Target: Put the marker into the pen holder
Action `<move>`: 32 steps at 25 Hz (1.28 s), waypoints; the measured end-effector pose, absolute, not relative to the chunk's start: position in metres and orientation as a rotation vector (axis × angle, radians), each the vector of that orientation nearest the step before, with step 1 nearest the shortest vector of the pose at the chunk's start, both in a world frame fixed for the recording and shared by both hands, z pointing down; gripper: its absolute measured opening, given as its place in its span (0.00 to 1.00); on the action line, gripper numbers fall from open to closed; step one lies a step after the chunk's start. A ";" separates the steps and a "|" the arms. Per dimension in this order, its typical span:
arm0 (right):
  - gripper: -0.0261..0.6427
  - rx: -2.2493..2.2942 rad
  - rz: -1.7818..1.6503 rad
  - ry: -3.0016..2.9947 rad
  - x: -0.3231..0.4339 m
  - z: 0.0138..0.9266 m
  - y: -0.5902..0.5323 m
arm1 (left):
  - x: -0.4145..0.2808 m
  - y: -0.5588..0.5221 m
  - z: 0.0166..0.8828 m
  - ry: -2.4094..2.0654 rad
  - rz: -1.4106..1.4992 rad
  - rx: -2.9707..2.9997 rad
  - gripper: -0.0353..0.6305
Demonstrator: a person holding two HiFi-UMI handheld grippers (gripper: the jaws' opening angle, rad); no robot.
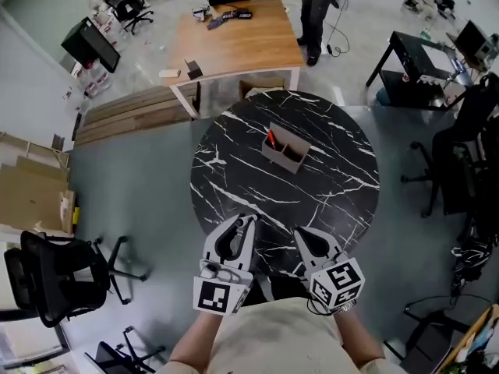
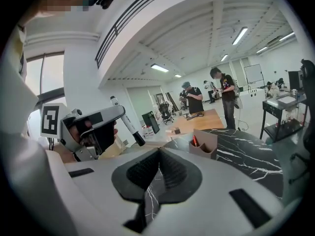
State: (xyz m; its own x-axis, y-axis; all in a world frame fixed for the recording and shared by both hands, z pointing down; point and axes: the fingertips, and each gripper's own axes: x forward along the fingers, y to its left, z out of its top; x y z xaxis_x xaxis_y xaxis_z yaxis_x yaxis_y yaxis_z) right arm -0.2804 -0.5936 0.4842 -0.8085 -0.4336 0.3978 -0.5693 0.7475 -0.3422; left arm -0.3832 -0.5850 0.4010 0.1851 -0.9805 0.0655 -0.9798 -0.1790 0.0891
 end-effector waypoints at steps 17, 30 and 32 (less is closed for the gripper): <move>0.06 1.264 0.780 -2.428 -0.276 0.505 -0.672 | -0.371 -0.775 0.454 -1.494 -0.008 2.621 0.16; 0.06 1.496 0.965 -2.205 -0.252 0.552 -0.651 | -0.338 -0.852 0.566 -1.306 0.164 2.665 0.16; 0.06 1.523 0.970 -2.182 -0.245 0.554 -0.651 | -0.332 -0.854 0.582 -1.292 0.187 2.659 0.16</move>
